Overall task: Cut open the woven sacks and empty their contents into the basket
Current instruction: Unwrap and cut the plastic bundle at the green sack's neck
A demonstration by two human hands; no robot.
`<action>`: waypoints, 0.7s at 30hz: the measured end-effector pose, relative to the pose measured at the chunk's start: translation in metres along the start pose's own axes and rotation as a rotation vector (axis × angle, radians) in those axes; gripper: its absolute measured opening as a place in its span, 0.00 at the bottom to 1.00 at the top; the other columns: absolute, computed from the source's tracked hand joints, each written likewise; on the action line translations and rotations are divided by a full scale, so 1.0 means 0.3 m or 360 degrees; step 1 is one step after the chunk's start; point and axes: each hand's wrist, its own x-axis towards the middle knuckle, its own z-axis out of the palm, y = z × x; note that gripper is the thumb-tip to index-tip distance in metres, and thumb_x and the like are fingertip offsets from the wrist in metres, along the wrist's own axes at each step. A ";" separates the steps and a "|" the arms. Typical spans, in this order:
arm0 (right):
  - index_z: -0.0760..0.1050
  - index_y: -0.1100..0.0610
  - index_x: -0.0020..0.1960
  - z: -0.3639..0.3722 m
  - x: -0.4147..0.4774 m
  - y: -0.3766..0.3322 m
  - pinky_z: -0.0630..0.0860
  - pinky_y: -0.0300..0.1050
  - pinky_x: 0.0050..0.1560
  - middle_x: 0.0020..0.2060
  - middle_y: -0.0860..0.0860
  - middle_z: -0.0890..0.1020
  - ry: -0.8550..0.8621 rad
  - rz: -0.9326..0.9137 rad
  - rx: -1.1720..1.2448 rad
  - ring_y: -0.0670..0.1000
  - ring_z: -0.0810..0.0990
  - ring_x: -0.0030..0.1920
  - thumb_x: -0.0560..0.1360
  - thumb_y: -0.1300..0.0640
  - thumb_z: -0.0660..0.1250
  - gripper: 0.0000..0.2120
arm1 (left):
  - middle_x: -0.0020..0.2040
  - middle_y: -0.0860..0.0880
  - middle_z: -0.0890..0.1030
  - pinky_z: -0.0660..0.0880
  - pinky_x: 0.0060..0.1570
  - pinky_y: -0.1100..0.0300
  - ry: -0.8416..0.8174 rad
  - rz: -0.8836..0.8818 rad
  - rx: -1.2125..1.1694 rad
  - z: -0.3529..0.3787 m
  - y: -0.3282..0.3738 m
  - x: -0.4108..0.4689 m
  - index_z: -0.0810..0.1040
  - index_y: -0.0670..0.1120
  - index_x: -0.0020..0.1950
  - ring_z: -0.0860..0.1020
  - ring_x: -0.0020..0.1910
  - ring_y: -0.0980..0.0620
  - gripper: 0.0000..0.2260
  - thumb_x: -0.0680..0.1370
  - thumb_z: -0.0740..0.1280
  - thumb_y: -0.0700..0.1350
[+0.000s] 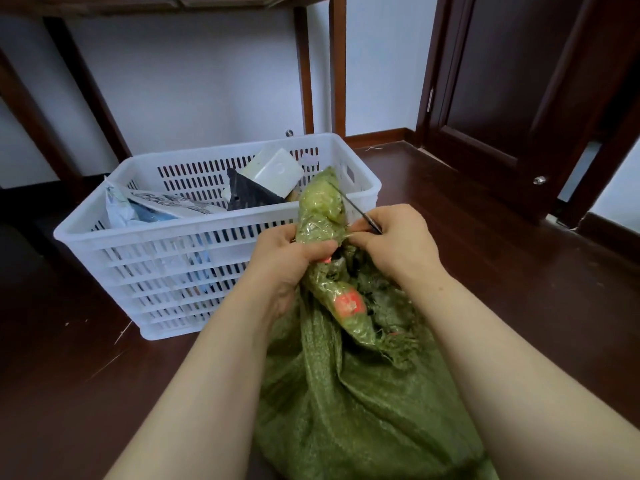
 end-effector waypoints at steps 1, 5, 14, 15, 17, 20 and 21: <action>0.77 0.49 0.34 -0.006 0.002 0.015 0.79 0.52 0.46 0.37 0.48 0.82 0.0034 0.0023 0.0038 0.53 0.81 0.42 0.71 0.56 0.71 0.08 | 0.41 0.41 0.84 0.79 0.34 0.57 -0.0024 -0.0033 0.0030 -0.002 0.005 -0.003 0.80 0.37 0.50 0.83 0.36 0.47 0.10 0.70 0.71 0.30; 0.76 0.48 0.30 -0.020 0.010 0.052 0.80 0.52 0.46 0.31 0.49 0.81 0.0037 0.0138 0.0220 0.53 0.81 0.37 0.69 0.59 0.74 0.13 | 0.40 0.40 0.84 0.80 0.35 0.57 -0.0142 -0.0133 0.0087 -0.012 0.015 -0.016 0.80 0.37 0.49 0.83 0.36 0.47 0.10 0.70 0.69 0.28; 0.76 0.59 0.34 -0.049 -0.018 -0.032 0.59 0.29 0.16 0.13 0.42 0.69 -0.0224 0.0346 0.0810 0.39 0.65 0.13 0.69 0.69 0.70 0.09 | 0.66 0.50 0.60 0.66 0.60 0.62 0.0089 0.0390 0.1044 -0.020 0.022 -0.008 0.52 0.59 0.77 0.67 0.57 0.54 0.46 0.67 0.76 0.42; 0.77 0.59 0.34 -0.054 -0.016 -0.039 0.59 0.29 0.16 0.14 0.42 0.69 -0.0207 0.0355 0.0796 0.40 0.65 0.13 0.68 0.69 0.70 0.08 | 0.65 0.49 0.62 0.69 0.56 0.63 0.0191 0.0546 0.1084 -0.017 0.018 -0.006 0.58 0.59 0.75 0.70 0.52 0.54 0.39 0.70 0.74 0.41; 0.77 0.60 0.35 -0.063 -0.014 -0.055 0.58 0.31 0.17 0.15 0.43 0.69 -0.0198 0.0406 0.0795 0.41 0.64 0.14 0.68 0.68 0.69 0.06 | 0.62 0.47 0.70 0.76 0.51 0.56 0.0322 0.0744 0.1125 -0.022 0.004 0.007 0.69 0.58 0.70 0.74 0.45 0.54 0.26 0.74 0.69 0.43; 0.78 0.57 0.41 -0.084 -0.019 -0.092 0.57 0.34 0.21 0.27 0.47 0.73 -0.0435 0.0464 0.0915 0.45 0.63 0.21 0.67 0.55 0.63 0.07 | 0.58 0.46 0.77 0.76 0.52 0.53 0.0401 0.0675 0.1110 -0.029 -0.016 0.029 0.74 0.59 0.67 0.76 0.42 0.54 0.20 0.76 0.65 0.46; 0.79 0.57 0.44 -0.096 -0.017 -0.108 0.57 0.36 0.23 0.29 0.48 0.74 -0.0514 0.0456 0.0941 0.46 0.63 0.23 0.68 0.51 0.61 0.13 | 0.59 0.47 0.78 0.77 0.53 0.54 0.0437 0.0588 0.0984 -0.030 -0.012 0.029 0.75 0.59 0.66 0.78 0.43 0.54 0.19 0.76 0.65 0.45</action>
